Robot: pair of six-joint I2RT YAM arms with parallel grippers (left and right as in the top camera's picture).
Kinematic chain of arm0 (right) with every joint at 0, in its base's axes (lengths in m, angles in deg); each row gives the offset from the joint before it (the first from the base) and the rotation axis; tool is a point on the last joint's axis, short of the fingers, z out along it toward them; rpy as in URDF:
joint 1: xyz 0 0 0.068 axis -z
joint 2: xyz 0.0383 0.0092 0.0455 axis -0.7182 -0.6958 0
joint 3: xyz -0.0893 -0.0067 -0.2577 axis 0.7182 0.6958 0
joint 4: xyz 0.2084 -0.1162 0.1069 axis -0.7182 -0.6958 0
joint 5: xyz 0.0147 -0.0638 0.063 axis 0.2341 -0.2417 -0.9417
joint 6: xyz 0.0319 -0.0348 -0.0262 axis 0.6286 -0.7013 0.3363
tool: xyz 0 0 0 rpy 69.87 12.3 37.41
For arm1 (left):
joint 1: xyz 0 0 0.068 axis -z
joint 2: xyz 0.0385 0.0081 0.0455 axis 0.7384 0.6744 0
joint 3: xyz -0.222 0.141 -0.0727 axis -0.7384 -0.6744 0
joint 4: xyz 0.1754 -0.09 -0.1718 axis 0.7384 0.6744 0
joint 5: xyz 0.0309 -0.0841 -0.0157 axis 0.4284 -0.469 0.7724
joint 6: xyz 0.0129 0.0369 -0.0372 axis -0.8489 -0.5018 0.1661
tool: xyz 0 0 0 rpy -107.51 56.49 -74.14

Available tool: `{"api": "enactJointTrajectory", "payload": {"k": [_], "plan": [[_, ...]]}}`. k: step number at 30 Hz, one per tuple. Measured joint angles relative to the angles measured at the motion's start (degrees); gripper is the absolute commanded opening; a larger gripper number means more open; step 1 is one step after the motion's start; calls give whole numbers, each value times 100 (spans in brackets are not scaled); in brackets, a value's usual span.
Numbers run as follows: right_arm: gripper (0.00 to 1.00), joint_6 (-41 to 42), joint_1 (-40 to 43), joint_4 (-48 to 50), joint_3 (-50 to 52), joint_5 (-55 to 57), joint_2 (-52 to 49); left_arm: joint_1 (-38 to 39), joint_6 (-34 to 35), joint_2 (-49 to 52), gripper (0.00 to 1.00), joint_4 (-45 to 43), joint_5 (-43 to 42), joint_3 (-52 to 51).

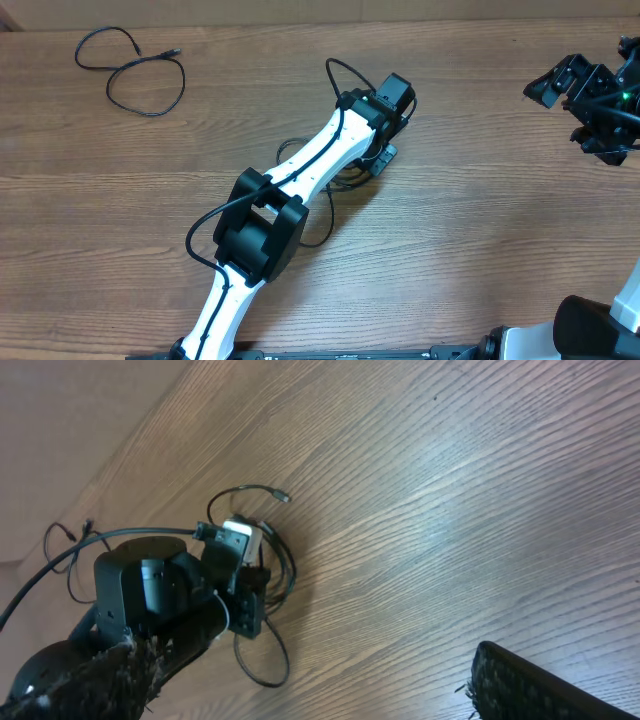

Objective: Untangle cables
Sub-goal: 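Lower the left gripper onto the bundle and close on a cable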

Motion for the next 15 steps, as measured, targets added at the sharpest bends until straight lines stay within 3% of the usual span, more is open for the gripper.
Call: {"api": "enactJointTrajectory", "payload": {"k": [7,15], "plan": [[100,0,0,-2,0,0,0,0,363,-9,4,852,-15,935],[100,0,0,-2,0,0,0,-2,603,-487,4,1038,-688,1801]]}}
